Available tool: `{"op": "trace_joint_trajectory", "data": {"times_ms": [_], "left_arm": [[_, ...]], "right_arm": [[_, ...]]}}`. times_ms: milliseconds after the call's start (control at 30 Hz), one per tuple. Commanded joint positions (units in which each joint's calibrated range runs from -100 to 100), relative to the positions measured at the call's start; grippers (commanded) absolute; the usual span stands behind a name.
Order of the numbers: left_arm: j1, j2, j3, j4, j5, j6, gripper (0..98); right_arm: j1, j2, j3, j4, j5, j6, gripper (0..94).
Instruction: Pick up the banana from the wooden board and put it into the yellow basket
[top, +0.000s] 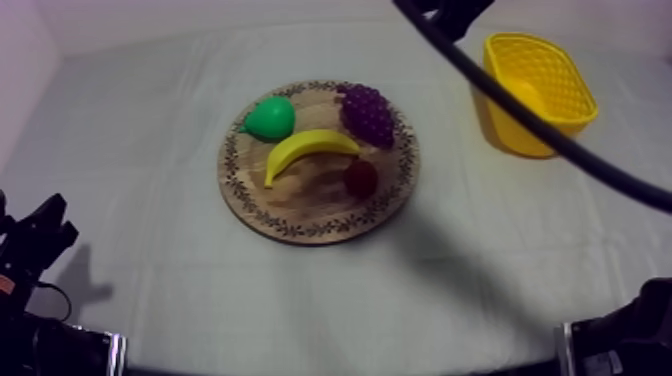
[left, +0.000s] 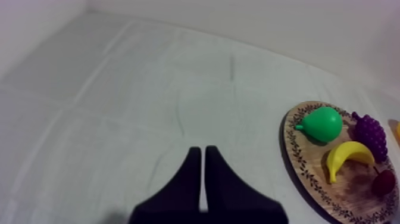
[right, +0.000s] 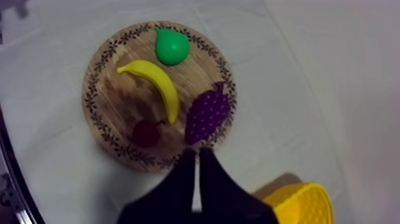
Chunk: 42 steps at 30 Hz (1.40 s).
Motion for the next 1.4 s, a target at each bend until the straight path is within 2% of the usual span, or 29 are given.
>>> {"op": "trace_joint_trajectory", "data": {"times_ms": [0,700,900,1033,1167,1367], "left_arm": [[0.02,0.00,0.01,0.00,-0.02,-0.01,0.0],[0.02,0.00,0.01,0.00,-0.02,-0.01,0.0],[0.02,0.00,0.01,0.00,-0.02,-0.01,0.0],[0.02,0.00,0.01,0.00,-0.02,-0.01,0.0],[0.02,0.00,0.01,0.00,-0.02,-0.01,0.0],[0.02,0.00,0.01,0.00,-0.02,-0.01,0.0]], "right_arm": [[0.15,0.59,-0.74,-0.54,0.48,2.21,1.6],[0.16,6.97,-8.61,-1.72,3.92,5.60,8.3],[0.05,8.03,-9.39,-2.00,4.44,6.74,29.3],[0.04,9.30,-11.11,-1.89,4.56,7.15,40.0],[0.05,10.78,-13.12,-1.79,4.82,7.17,44.0],[0.02,14.03,-15.53,-2.07,5.09,7.37,45.1]]}}
